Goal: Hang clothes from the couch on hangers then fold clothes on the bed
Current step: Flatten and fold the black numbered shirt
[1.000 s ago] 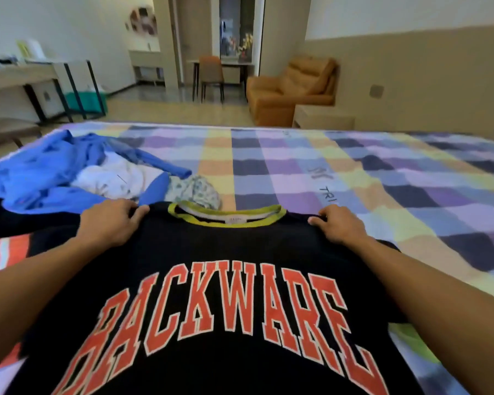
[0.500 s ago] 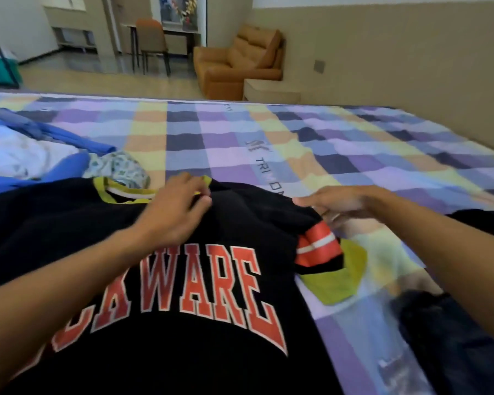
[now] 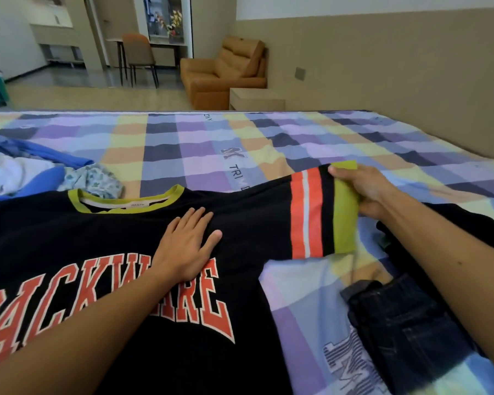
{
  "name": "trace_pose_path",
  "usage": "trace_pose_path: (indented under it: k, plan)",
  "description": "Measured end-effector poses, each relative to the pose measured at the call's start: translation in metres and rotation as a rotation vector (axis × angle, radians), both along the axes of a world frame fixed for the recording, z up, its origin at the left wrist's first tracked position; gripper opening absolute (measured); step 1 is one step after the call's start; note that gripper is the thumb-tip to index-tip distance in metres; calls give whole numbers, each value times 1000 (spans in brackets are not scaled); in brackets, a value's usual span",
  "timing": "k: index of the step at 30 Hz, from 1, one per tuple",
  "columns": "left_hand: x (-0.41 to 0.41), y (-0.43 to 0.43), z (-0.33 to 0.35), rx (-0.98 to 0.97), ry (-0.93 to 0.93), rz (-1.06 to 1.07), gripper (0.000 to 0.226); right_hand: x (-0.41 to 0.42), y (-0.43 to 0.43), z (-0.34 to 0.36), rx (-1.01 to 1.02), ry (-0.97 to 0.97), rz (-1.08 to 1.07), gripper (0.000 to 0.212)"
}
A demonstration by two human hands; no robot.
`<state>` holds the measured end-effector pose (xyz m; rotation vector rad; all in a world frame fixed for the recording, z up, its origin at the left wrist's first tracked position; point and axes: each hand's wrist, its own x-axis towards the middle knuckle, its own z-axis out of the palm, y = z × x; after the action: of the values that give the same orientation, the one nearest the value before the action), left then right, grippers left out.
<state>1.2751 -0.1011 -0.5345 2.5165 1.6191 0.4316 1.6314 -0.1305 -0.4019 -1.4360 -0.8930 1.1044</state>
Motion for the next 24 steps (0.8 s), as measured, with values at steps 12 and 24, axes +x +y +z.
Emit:
trace_pose_path:
  k: [12,24]
  plan:
    - [3,2,0,-62,95,20,105,13,-16,-49,-309,-255,-3,33]
    - [52,-4,33,-39,13,-195,72,-6,-41,-64,-138,-418,63,105]
